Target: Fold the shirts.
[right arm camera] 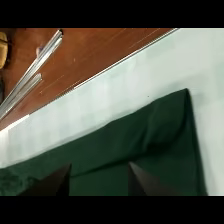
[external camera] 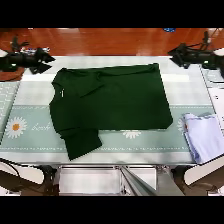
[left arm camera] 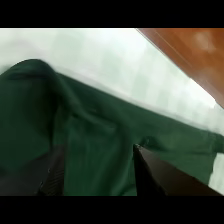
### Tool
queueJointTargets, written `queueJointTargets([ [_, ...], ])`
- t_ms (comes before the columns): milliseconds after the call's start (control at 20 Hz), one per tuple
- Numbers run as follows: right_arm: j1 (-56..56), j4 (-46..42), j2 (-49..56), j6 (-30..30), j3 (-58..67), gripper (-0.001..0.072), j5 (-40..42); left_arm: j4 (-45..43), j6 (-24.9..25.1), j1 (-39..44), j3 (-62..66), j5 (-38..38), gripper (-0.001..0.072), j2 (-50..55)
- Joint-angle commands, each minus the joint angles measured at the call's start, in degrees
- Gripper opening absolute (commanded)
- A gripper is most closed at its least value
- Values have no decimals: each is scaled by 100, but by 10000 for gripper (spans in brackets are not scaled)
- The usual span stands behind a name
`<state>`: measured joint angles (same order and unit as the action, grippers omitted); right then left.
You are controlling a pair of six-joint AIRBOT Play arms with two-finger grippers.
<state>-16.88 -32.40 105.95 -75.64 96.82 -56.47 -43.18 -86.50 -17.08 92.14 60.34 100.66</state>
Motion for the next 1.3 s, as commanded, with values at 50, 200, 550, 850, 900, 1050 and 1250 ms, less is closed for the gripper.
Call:
queueJointTargets([
  [50, -785, -1467, -743, 39, -81, 406, -2745, -584, 166, -1025, 96, 2667, 507, -407],
  [200, -1036, -2981, -2039, -236, -1493, 407, -2544, -1539, 247, -1392, -1327, 2437, 508, -1615],
  [550, -1773, -2052, -4876, 240, -5897, 408, -1036, -551, 949, -2734, -6129, 1388, 508, -4079],
  [850, -1753, -1849, -5154, 243, -6398, 408, -1176, -389, 1279, -2730, -7038, 1353, 508, -4017],
  [900, -1753, -1849, -5154, 280, -6398, 408, -1187, -389, 1276, -2627, -7079, 1287, 508, -3947],
  [1050, -1753, -1821, -5154, 625, -6395, 408, -1250, -299, 1276, -2151, -7088, 933, 508, -3672],
  [1250, -1801, -1805, -5154, 310, -6395, 408, -1095, 199, 1128, -1394, -7084, -35, 504, -3488],
])
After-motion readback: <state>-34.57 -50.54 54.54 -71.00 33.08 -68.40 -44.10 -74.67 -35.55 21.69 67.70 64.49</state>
